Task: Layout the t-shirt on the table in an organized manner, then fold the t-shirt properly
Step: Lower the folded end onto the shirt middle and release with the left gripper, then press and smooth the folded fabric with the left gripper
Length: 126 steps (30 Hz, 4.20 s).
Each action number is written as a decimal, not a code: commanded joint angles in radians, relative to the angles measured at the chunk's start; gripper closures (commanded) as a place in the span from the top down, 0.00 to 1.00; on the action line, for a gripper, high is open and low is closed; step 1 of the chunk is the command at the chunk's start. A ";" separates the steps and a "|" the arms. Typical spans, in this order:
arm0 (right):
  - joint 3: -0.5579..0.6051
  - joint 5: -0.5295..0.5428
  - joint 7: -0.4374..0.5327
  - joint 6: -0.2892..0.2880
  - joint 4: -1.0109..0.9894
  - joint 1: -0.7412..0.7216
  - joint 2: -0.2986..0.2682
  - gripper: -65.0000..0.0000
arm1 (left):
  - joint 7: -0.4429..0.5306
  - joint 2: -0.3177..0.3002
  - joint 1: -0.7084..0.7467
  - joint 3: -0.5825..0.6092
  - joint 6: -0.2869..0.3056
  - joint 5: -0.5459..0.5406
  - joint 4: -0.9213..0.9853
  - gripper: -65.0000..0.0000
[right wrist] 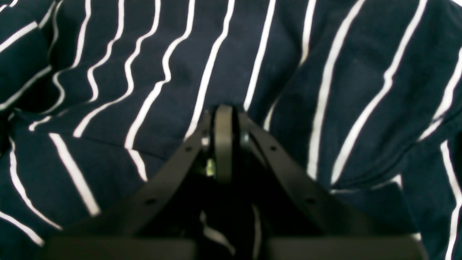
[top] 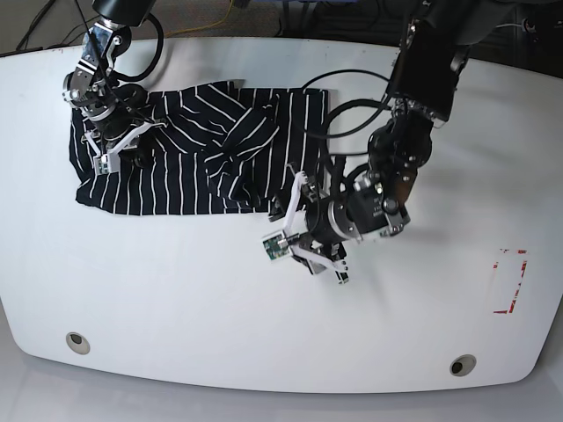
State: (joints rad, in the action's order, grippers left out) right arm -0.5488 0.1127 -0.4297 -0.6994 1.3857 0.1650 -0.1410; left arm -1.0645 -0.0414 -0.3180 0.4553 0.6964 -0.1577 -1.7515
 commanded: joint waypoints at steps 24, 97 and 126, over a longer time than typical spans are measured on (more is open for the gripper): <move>0.011 -0.104 -0.165 0.001 -0.027 0.023 0.011 0.04 | 0.163 -0.033 0.144 0.096 0.002 0.366 0.046 0.05; 0.011 -0.103 -0.166 0.001 -0.026 0.023 0.011 0.04 | 0.321 0.054 0.253 -0.057 0.002 0.363 -0.032 0.05; 0.011 -0.103 -0.166 0.001 -0.022 0.021 0.013 0.04 | 0.441 0.048 0.356 -0.149 0.002 0.364 0.124 0.05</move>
State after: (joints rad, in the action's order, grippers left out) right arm -0.5484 0.1131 -0.4294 -0.6998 1.3857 0.1646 -0.1379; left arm -0.6376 0.0051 0.0448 0.3080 0.6975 0.2115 -1.6203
